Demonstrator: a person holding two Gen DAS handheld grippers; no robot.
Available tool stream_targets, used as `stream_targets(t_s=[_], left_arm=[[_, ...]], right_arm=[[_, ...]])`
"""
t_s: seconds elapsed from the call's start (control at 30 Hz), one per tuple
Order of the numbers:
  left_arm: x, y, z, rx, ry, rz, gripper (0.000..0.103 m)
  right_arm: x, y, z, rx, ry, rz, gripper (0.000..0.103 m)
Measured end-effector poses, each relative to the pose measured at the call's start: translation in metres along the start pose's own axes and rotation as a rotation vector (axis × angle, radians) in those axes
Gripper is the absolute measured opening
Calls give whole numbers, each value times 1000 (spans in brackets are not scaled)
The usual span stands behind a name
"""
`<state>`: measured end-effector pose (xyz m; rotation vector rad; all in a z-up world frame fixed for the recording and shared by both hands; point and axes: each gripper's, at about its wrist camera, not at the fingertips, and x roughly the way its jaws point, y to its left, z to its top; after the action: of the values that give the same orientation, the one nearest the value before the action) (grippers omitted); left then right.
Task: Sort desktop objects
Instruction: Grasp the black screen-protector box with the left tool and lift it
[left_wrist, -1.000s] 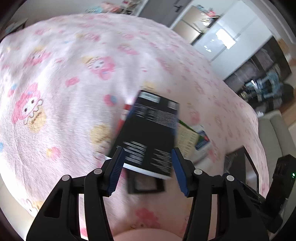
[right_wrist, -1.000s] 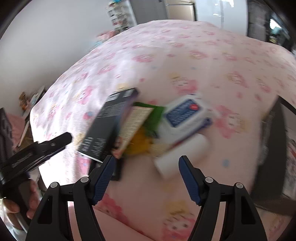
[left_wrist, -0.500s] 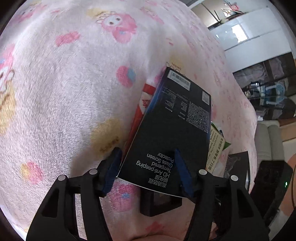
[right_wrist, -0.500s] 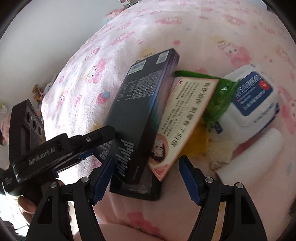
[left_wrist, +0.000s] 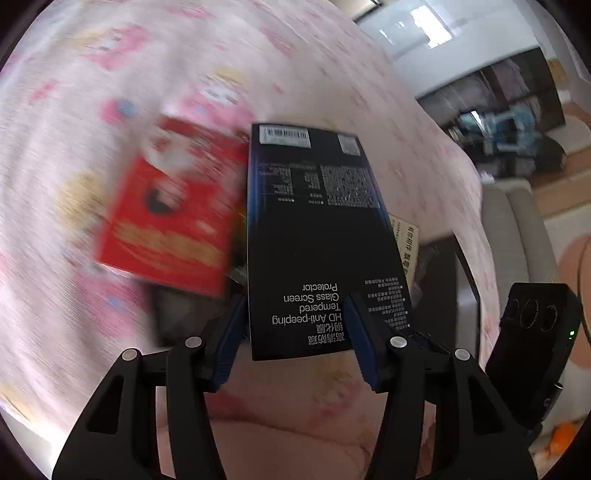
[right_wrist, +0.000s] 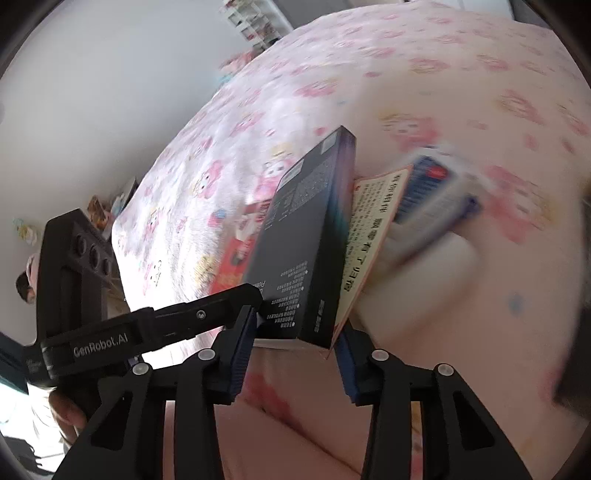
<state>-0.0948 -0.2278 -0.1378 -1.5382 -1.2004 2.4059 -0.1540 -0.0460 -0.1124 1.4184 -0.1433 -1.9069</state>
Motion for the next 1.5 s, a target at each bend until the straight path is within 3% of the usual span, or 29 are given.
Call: stream_targets(t_s=[0.13, 0.33, 0.6, 0.87, 1.1, 1.2, 1.27, 1.37, 1.5], left_arm=[[23, -45, -33, 88, 70, -4, 55], [52, -80, -62, 151, 135, 28, 54], [93, -95, -79, 186, 194, 76, 54], [98, -102, -87, 238, 194, 139, 54], [94, -89, -91, 254, 191, 173, 54], [99, -85, -89, 241, 205, 180, 56], [101, -83, -88, 234, 214, 180, 57], [100, -81, -89, 230, 218, 171, 57], [95, -83, -90, 232, 221, 99, 57]], right_arm=[[-40, -27, -32, 46, -35, -38, 34], [-64, -69, -71, 149, -39, -59, 34], [-64, -106, -95, 233, 19, -104, 37], [-95, -129, -94, 233, -56, -219, 37], [-102, -137, -97, 256, -108, -147, 37], [-87, -134, -100, 247, -84, -44, 37], [-68, -134, -102, 260, -51, -21, 37], [-52, -141, -109, 298, -11, -37, 37], [-53, -147, -111, 331, -41, -87, 31]])
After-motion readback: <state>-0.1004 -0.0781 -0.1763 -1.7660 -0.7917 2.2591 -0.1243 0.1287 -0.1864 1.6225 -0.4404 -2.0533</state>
